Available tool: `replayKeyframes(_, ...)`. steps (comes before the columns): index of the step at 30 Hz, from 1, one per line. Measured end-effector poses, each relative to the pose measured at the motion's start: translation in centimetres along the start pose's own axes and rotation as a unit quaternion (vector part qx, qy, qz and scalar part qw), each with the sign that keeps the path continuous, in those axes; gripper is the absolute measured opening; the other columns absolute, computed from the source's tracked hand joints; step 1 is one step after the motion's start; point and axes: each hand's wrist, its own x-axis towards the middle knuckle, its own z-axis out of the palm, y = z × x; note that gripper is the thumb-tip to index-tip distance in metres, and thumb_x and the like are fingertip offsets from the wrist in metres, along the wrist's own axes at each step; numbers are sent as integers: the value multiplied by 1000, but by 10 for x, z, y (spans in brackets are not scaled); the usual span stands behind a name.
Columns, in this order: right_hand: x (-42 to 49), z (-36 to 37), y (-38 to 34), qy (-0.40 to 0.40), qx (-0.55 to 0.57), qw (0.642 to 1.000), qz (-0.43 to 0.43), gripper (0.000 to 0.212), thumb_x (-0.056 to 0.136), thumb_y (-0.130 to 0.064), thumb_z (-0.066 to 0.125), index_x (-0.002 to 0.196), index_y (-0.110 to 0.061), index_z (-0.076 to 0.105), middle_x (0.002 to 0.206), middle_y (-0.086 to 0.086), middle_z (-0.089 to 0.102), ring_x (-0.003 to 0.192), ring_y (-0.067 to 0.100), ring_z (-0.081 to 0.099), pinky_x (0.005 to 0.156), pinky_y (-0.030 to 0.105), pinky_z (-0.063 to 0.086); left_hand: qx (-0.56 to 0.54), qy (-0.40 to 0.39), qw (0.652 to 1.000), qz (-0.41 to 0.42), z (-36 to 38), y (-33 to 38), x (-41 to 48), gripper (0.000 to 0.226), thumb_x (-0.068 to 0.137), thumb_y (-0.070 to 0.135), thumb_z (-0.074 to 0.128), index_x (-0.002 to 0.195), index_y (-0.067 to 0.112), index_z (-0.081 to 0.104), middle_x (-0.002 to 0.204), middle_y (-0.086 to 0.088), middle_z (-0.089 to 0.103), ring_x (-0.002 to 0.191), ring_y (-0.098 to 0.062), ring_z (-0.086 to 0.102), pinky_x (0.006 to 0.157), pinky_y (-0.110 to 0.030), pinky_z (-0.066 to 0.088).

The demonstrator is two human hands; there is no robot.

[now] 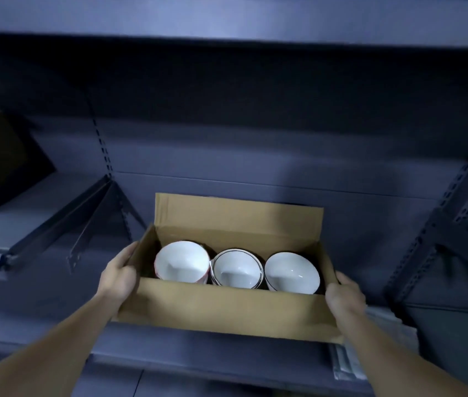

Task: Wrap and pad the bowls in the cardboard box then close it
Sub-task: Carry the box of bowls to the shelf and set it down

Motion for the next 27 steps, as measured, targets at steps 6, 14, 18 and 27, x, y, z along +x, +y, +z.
replayKeyframes(6,5,43,34,-3,-13,1000,-10,57,91,-5,38,144,-21,47,144,7,50,131,33,44,109,40,38,-23,7,1000,-16,4,-60,12,39,97,32,52,134,42,55,133,10,59,124,-23,53,107,-42,41)
replayKeyframes(14,2,117,94,7,2,999,-48,54,86,-1,37,130,-21,61,106,6,62,93,26,51,87,36,45,-31,29,999,-8,11,-136,44,51,93,5,39,125,39,60,120,11,58,116,-21,51,101,-34,40)
replayKeyframes(18,4,153,108,15,17,997,-72,56,85,-2,37,132,-24,60,118,3,62,101,29,54,94,39,46,-45,35,998,4,-1,-178,55,55,89,3,40,124,39,62,122,11,64,114,-21,58,97,-35,47)
replayKeyframes(27,-25,187,136,65,2,994,-84,46,85,-9,37,114,-22,70,118,8,65,100,32,57,91,39,50,-49,-4,998,30,-22,-218,70,58,90,3,37,134,35,56,124,9,60,107,-22,59,87,-33,51)
